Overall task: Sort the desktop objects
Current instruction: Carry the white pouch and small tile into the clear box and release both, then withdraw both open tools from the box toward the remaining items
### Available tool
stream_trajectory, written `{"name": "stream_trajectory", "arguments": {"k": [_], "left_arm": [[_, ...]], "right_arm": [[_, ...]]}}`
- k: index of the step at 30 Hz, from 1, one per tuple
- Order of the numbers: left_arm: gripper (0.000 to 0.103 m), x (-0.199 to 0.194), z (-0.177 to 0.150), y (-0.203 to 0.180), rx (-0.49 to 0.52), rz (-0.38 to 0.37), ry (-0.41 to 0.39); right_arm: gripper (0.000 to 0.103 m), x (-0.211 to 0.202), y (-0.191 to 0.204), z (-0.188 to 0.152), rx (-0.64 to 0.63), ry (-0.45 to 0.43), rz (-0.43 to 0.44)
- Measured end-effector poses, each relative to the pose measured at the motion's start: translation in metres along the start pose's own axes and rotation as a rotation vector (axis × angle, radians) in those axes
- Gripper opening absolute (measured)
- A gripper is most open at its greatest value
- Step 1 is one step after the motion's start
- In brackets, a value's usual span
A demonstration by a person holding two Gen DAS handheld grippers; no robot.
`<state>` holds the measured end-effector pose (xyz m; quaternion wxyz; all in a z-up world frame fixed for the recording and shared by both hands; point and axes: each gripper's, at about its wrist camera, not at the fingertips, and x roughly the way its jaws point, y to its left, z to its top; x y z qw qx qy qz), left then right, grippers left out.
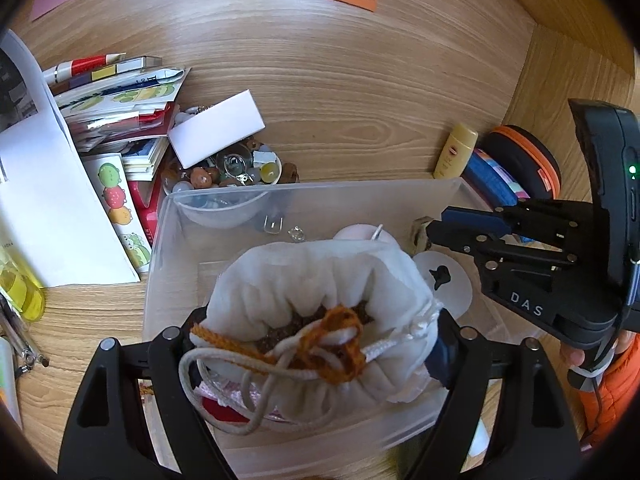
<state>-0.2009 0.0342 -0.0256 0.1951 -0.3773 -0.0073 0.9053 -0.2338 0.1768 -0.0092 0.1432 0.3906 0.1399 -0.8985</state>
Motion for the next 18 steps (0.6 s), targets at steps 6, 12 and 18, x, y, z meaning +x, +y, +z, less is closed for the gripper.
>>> {"name": "stream_trajectory", "arguments": {"k": [6, 12, 18], "left_arm": [[0.091, -0.013, 0.001, 0.000, 0.003, -0.017, -0.027], [0.095, -0.029, 0.003, 0.000, 0.004, -0.033, -0.066], [0.098, -0.054, 0.006, 0.003, -0.010, -0.042, -0.130]], "right_arm": [[0.043, -0.008, 0.007, -0.002, -0.015, -0.024, -0.032], [0.056, -0.024, 0.009, -0.003, -0.013, -0.058, -0.054], [0.069, -0.048, 0.007, -0.007, 0.020, -0.103, -0.056]]}}
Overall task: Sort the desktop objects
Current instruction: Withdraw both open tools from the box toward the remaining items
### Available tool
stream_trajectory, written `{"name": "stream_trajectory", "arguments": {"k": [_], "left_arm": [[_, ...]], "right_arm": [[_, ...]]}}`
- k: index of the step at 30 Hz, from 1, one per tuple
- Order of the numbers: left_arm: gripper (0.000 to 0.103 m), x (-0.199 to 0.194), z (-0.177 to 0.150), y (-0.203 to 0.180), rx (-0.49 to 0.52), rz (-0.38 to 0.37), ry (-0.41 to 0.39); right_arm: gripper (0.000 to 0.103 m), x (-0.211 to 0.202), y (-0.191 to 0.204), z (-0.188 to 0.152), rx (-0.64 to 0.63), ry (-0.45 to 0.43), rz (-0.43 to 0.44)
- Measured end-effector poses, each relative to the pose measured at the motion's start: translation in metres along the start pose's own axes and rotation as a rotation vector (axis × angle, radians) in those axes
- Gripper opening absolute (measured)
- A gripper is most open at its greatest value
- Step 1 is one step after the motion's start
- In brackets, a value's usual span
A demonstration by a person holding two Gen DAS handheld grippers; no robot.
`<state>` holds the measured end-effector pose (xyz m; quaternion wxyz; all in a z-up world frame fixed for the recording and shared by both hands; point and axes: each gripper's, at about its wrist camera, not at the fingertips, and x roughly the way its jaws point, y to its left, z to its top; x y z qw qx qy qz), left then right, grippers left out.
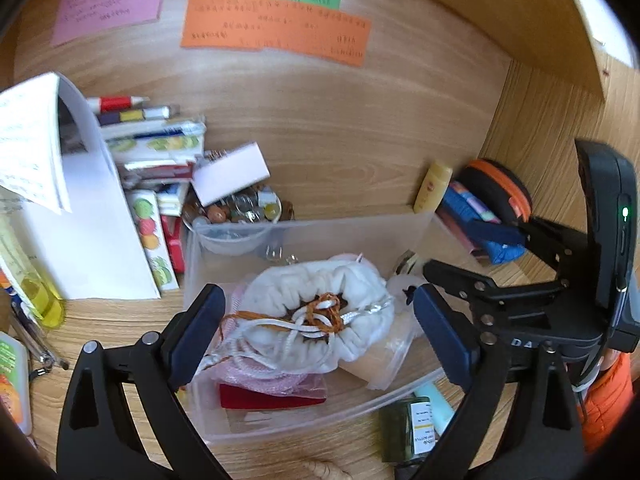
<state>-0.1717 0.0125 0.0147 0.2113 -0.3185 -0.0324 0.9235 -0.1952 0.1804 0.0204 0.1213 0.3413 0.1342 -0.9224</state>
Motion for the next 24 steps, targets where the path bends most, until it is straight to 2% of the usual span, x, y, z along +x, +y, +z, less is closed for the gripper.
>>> {"name": "stream_trajectory", "arguments": {"k": [2, 6, 10, 16, 24], "left_arm": [[0.098, -0.009, 0.001, 0.002, -0.001, 0.000, -0.022], [0.099, -0.028, 0.001, 0.011, -0.006, 0.010, -0.055], [0.099, -0.042, -0.008, 0.023, -0.004, 0.046, -0.061], [0.100, -0.056, -0.032, 0.049, -0.019, 0.109, -0.028], [0.100, -0.052, -0.065, 0.086, -0.047, 0.192, 0.069]], "right_arm": [[0.069, -0.011, -0.003, -0.003, 0.016, -0.018, 0.004], [0.078, -0.027, -0.005, -0.009, 0.041, -0.049, 0.005], [0.079, -0.043, -0.006, -0.017, 0.057, -0.079, 0.022], [0.080, -0.057, 0.001, -0.035, 0.063, -0.099, 0.051], [0.080, -0.057, 0.014, -0.060, 0.053, -0.067, 0.086]]}}
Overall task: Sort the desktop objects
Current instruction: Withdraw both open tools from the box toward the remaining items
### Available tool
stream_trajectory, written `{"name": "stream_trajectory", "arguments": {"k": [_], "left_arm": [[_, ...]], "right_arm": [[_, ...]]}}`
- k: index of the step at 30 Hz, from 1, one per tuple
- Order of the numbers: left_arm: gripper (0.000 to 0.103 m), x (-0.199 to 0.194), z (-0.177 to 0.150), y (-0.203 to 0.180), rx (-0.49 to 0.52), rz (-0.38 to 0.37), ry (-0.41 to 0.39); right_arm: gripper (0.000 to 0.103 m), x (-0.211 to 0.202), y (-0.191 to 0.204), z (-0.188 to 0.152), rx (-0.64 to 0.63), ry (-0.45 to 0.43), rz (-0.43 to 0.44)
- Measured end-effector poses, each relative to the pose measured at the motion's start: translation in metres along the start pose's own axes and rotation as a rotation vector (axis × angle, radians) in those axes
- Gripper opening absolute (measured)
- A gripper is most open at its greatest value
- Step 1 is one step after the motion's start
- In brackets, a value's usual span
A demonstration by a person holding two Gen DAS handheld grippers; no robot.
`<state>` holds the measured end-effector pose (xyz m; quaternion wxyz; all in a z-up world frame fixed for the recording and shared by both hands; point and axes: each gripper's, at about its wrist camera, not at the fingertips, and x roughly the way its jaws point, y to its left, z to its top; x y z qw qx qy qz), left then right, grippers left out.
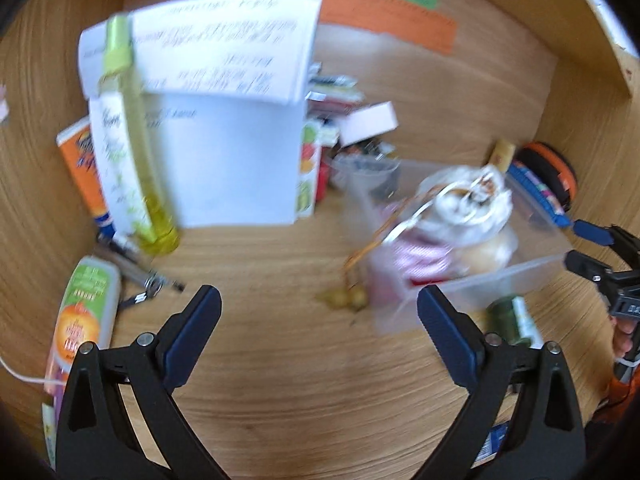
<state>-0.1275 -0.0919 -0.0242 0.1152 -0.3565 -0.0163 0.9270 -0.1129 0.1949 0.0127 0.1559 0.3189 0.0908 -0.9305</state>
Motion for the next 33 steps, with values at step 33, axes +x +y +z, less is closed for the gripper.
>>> {"name": "stream_trajectory", "arguments": {"k": [33], "left_arm": [[0.088, 0.072, -0.013, -0.019, 0.162, 0.037, 0.178]], "right_arm": [[0.083, 0.020, 0.013, -0.058, -0.067, 0.160, 0.069]]}}
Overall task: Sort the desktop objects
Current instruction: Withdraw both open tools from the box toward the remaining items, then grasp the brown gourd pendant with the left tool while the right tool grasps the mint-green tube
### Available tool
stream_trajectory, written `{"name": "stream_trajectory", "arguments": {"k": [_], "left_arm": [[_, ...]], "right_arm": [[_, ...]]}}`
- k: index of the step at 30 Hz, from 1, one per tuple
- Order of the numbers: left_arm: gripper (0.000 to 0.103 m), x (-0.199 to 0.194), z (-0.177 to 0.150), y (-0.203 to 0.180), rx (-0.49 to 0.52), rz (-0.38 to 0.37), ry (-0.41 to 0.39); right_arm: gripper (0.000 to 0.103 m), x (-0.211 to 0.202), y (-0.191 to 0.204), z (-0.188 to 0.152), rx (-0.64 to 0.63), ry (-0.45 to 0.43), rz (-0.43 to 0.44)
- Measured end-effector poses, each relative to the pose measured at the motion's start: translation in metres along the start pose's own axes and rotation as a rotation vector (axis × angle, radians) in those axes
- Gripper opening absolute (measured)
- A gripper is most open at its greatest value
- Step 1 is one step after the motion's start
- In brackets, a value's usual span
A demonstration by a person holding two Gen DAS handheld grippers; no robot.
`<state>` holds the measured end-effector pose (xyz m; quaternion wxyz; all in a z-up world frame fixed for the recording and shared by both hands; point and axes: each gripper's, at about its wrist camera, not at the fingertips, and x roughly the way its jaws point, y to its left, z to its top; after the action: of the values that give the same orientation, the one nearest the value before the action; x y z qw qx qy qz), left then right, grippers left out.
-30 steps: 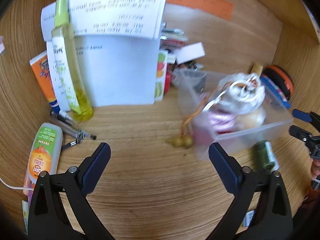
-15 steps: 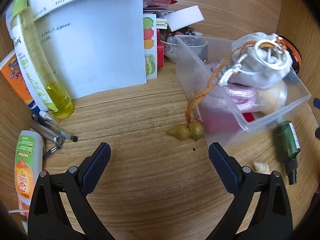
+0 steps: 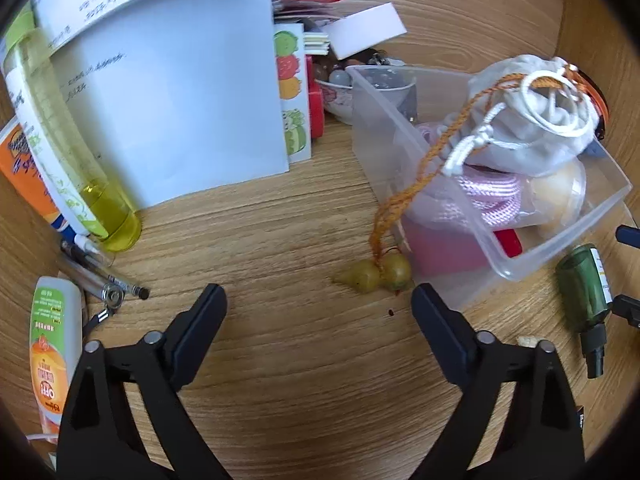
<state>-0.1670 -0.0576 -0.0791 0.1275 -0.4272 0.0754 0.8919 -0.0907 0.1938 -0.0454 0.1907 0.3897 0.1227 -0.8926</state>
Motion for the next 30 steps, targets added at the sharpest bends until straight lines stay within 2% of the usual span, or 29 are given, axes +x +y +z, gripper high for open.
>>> {"name": "stream_trajectory", "arguments": {"k": [1, 6, 9, 22, 27, 30], "left_arm": [[0.086, 0.000, 0.000, -0.002, 0.009, -0.004, -0.003], [0.062, 0.001, -0.001, -0.008, 0.055, -0.066, 0.008], [0.055, 0.002, -0.002, -0.012, 0.081, -0.087, 0.003], [0.053, 0.006, -0.005, -0.015, 0.131, -0.113, -0.001], [0.027, 0.009, -0.003, -0.025, 0.163, -0.143, -0.008], [0.026, 0.007, -0.007, -0.029, 0.170, -0.127, -0.011]], "right_arm": [[0.083, 0.000, 0.000, 0.000, -0.003, 0.000, 0.004], [0.083, 0.000, 0.003, 0.001, -0.022, 0.003, 0.010], [0.083, 0.000, 0.004, 0.001, -0.026, 0.005, 0.010], [0.083, 0.012, 0.003, 0.001, -0.006, 0.043, 0.028], [0.083, 0.014, 0.003, 0.000, 0.007, 0.050, 0.031], [0.083, 0.014, 0.001, 0.000, 0.018, 0.045, 0.032]]}}
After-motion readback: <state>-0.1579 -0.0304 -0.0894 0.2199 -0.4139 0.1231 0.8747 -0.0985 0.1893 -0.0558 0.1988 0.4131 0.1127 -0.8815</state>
